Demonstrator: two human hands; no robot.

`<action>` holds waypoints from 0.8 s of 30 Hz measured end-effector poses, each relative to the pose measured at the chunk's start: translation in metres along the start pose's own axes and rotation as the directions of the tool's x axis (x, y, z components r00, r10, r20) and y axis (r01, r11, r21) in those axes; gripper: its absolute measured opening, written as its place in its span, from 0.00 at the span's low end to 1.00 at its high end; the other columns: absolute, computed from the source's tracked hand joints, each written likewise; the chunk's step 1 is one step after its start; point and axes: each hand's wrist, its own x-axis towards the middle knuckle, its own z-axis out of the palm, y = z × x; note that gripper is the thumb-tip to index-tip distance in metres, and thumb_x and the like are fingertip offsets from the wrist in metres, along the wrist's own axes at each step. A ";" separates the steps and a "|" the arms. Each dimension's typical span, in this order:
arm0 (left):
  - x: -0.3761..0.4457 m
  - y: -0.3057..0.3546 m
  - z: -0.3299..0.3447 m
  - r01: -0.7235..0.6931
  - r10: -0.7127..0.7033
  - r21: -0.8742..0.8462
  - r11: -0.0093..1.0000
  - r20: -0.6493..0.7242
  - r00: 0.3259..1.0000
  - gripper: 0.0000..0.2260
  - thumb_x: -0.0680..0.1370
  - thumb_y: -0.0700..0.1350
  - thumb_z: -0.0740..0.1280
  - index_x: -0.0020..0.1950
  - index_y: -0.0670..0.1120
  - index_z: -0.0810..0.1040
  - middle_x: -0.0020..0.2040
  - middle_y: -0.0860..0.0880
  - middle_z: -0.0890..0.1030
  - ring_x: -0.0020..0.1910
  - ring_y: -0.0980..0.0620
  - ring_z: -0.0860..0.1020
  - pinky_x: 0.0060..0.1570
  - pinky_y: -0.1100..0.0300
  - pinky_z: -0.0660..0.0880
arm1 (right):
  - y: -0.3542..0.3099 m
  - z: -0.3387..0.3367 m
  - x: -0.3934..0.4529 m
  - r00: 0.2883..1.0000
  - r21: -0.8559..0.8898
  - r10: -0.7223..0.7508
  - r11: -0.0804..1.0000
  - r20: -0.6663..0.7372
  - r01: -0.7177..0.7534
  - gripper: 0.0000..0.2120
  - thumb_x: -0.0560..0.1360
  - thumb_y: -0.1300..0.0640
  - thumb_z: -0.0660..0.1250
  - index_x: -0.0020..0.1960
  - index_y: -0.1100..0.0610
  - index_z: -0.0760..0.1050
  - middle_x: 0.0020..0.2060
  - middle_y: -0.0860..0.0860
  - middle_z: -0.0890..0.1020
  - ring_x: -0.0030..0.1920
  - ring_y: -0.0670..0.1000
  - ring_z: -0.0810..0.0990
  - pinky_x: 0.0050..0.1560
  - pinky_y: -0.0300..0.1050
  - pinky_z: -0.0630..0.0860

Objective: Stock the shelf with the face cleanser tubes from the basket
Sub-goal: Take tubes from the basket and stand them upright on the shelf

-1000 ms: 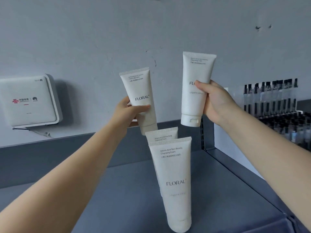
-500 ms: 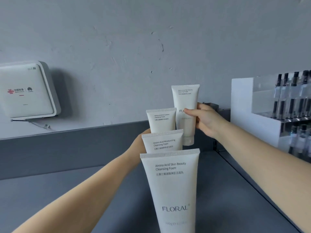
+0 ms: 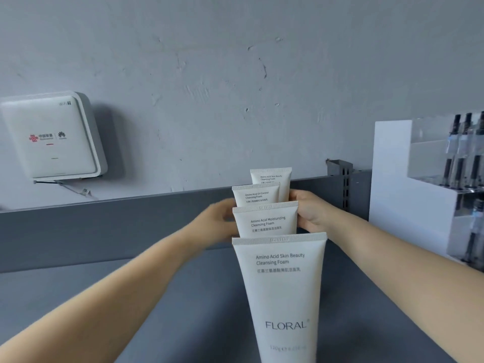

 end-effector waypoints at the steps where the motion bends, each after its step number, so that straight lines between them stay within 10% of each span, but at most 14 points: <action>1: 0.000 0.004 -0.007 0.017 -0.017 -0.036 0.999 -0.010 1.000 0.17 0.73 0.36 0.70 0.61 0.43 0.75 0.57 0.43 0.81 0.56 0.41 0.79 0.60 0.43 0.74 | 0.002 0.001 0.001 1.000 -0.025 0.008 1.000 0.007 -0.008 0.09 0.74 0.67 0.65 0.49 0.56 0.79 0.40 0.49 0.86 0.47 0.52 0.82 0.49 0.52 0.79; 9: 0.010 0.036 -0.030 -0.021 0.024 0.040 0.999 -0.072 0.997 0.06 0.75 0.39 0.68 0.51 0.45 0.78 0.38 0.54 0.82 0.36 0.56 0.81 0.40 0.63 0.80 | -0.024 -0.005 0.000 0.998 -0.111 -0.046 0.993 0.036 0.049 0.08 0.76 0.65 0.63 0.46 0.54 0.78 0.39 0.49 0.84 0.38 0.46 0.82 0.40 0.44 0.79; 24: 0.014 0.036 -0.028 0.041 -0.034 0.080 0.996 -0.082 0.996 0.08 0.73 0.36 0.70 0.52 0.40 0.79 0.41 0.47 0.82 0.33 0.58 0.80 0.34 0.67 0.77 | -0.042 0.002 0.003 0.995 -0.239 -0.067 0.967 0.079 0.084 0.09 0.75 0.68 0.64 0.47 0.57 0.80 0.35 0.45 0.85 0.36 0.43 0.83 0.32 0.36 0.78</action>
